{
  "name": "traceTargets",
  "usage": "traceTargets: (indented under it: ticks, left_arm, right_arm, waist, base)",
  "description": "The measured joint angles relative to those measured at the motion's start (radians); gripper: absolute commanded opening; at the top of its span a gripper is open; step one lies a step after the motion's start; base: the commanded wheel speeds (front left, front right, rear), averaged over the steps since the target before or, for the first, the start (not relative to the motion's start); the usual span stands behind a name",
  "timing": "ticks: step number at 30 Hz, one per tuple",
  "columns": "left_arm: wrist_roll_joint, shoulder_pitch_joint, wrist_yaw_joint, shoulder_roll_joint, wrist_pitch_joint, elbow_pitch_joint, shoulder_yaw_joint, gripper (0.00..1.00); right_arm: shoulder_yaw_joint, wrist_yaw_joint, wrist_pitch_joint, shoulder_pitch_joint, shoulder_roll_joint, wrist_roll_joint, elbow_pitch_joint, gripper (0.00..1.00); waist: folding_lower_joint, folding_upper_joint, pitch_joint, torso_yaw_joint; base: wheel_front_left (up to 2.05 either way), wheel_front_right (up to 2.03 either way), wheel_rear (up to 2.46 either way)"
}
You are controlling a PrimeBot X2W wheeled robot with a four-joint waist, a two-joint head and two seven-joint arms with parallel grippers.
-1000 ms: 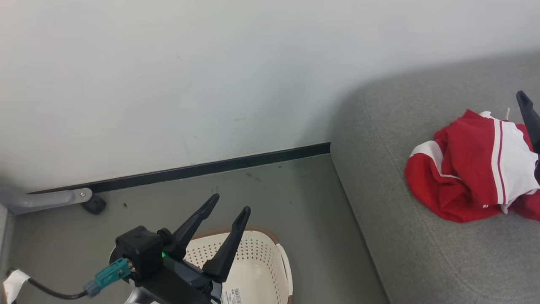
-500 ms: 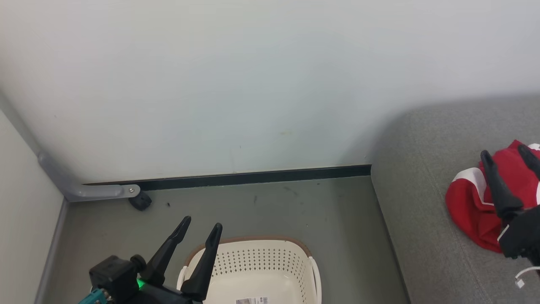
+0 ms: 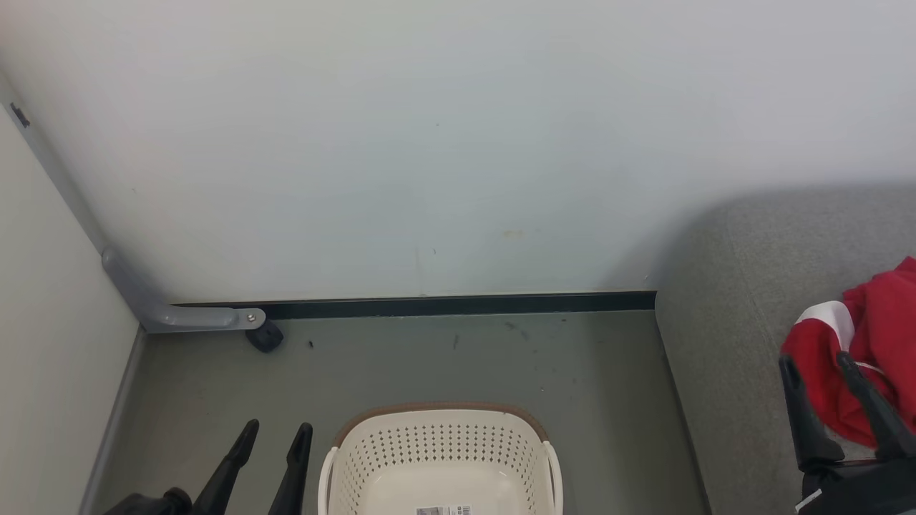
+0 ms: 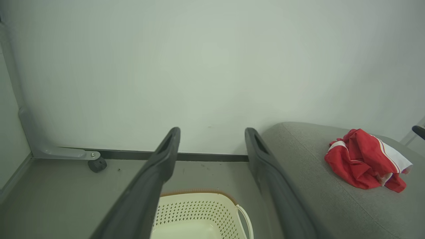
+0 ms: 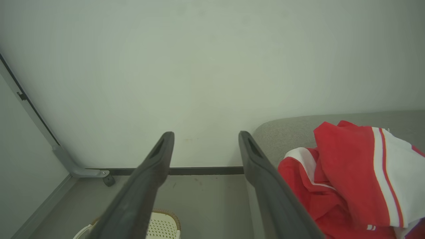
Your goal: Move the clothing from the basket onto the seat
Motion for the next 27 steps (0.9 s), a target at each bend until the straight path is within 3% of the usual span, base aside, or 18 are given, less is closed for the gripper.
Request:
traceTargets:
  ticks: [14, 27]
  left_arm:
    - [0.092, 0.049, 0.001, -0.081, -0.017, 0.067, 0.128, 1.0]
    - [0.158, 0.11, 0.001, -0.171, -0.017, 0.088, 0.21, 1.0]
  right_arm:
    - [0.023, 0.0, -0.21, 0.071, 0.114, -0.04, 0.087, 1.0]
    - [0.041, 0.0, -0.244, 0.114, 0.173, -0.096, 0.142, 1.0]
  waist:
    - [0.0, 0.0, 0.013, 0.009]
    - [0.0, 0.0, 0.001, 0.013]
  base:
    - [0.0, 0.0, 0.0]
    - [0.0, 0.0, 0.0]
